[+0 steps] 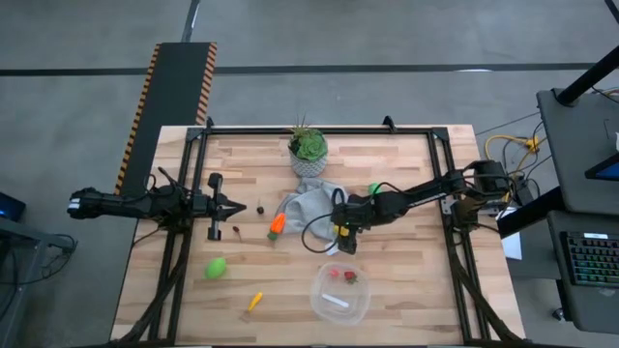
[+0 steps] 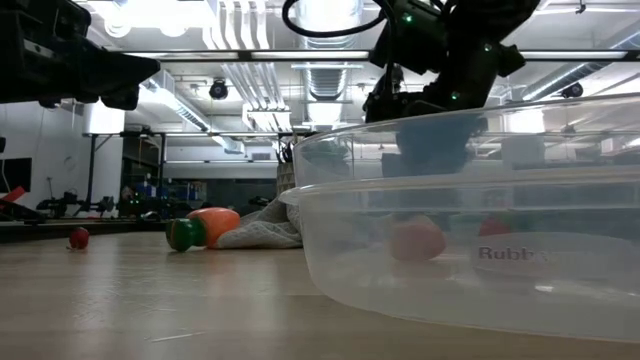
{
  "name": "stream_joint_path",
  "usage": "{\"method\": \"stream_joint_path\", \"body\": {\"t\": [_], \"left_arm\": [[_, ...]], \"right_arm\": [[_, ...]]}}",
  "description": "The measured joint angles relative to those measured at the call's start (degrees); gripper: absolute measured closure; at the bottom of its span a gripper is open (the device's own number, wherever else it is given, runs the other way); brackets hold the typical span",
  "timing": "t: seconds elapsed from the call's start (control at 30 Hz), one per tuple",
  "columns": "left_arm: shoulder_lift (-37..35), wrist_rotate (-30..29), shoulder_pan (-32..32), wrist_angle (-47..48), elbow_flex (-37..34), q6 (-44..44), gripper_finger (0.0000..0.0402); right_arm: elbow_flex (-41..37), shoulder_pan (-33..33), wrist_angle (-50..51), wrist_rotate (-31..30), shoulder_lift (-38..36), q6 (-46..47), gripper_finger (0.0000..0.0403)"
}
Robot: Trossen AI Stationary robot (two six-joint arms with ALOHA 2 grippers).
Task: Pick and placing Produce into tupperware
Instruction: Put the lemon into the transparent bin
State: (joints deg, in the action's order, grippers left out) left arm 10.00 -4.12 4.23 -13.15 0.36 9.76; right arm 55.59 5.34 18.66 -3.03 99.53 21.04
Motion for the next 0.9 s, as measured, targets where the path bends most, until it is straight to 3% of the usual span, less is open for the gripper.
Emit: {"method": "stream_joint_path", "body": {"t": [0.43,0.8,0.9], "left_arm": [[0.0,0.0,0.0,-0.1,0.0,0.0,0.0402],[0.0,-0.1,0.0,-0.1,0.0,0.0,0.0402],[0.0,-0.3,0.0,-0.1,0.0,0.0,0.0402]], "right_arm": [[-1.7,0.0,-1.0,0.0,0.0,1.5,0.0085],[-1.7,0.0,-1.0,0.0,0.0,1.7,0.0215],[-1.7,0.0,-1.0,0.0,0.0,1.7,0.0222]]}}
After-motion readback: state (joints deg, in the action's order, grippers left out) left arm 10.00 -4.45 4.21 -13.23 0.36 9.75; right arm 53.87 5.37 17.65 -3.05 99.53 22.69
